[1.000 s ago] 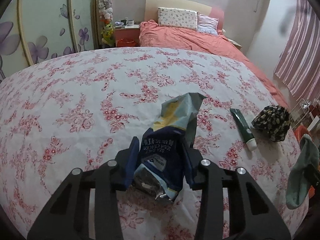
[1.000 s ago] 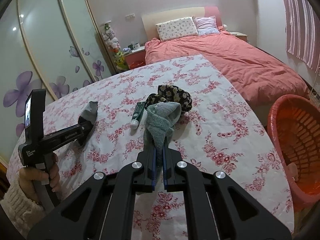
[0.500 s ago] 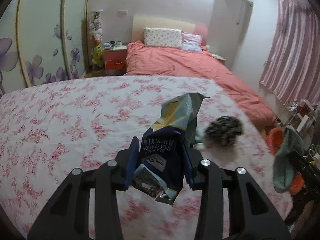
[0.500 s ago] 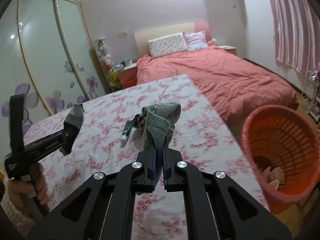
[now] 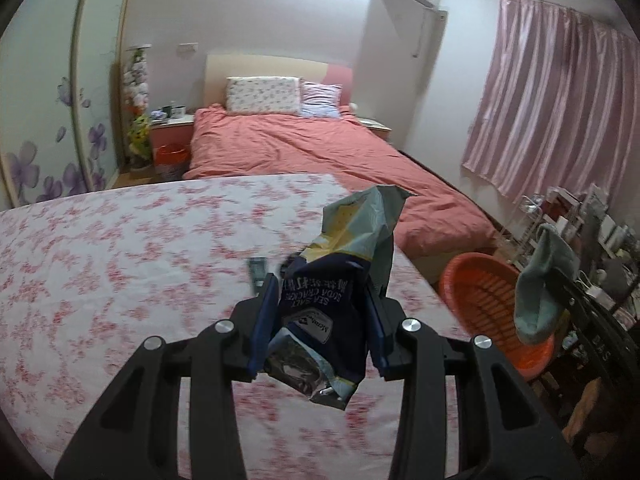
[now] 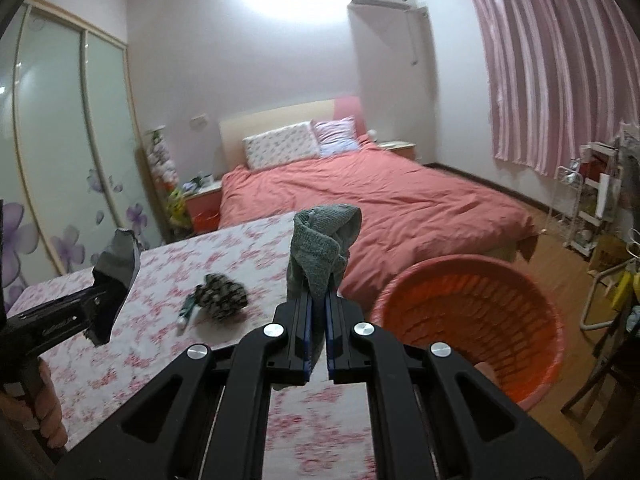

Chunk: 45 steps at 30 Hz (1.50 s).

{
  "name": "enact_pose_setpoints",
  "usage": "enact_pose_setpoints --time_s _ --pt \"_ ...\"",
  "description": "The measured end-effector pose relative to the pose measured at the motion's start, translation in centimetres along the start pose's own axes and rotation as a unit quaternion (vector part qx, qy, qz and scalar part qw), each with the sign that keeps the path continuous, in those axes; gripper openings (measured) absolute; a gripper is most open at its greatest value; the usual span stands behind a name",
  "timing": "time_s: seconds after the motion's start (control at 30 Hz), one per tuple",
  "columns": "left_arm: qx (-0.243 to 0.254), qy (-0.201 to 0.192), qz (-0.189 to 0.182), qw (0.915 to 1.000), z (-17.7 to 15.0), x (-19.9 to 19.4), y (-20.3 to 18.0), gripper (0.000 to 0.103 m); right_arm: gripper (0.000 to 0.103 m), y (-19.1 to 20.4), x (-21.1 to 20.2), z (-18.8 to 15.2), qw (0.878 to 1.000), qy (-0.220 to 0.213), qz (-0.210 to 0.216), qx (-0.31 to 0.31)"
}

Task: Collect trash
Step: 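Carry the snack bag and sock over the orange basket with both tools, then open both tools to drop the snack bag and sock into the basket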

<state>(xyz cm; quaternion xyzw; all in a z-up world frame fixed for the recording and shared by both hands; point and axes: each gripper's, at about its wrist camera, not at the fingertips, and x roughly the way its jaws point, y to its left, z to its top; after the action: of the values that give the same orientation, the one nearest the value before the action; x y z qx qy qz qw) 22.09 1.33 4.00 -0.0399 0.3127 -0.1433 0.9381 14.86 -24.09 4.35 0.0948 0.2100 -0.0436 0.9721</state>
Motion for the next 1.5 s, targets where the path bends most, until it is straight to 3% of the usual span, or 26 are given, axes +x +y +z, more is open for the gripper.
enact_pose_setpoints --time_s 0.37,0.8,1.13,1.43,1.5 --pt "0.024 0.007 -0.074 0.9969 0.0 1.3 -7.1 0.040 0.005 -5.2 -0.5 0.0 0.998 -0.020 -0.049 0.035" --pt "0.063 0.023 -0.148 0.9867 -0.5 4.7 -15.6 0.040 0.005 -10.6 0.3 0.4 0.994 -0.036 -0.070 0.078" --pt "0.091 0.055 -0.170 0.9798 -1.7 8.9 -20.6 0.040 0.005 -13.3 1.2 0.4 0.992 -0.039 -0.073 0.094" --pt "0.098 0.093 -0.163 0.9773 -2.8 13.3 -22.9 0.042 0.006 -15.9 2.6 -0.1 0.990 -0.021 -0.065 0.122" --pt "0.098 0.104 -0.161 0.9766 -3.1 14.2 -23.0 0.047 0.016 -16.4 2.9 -0.2 0.990 -0.016 -0.059 0.129"
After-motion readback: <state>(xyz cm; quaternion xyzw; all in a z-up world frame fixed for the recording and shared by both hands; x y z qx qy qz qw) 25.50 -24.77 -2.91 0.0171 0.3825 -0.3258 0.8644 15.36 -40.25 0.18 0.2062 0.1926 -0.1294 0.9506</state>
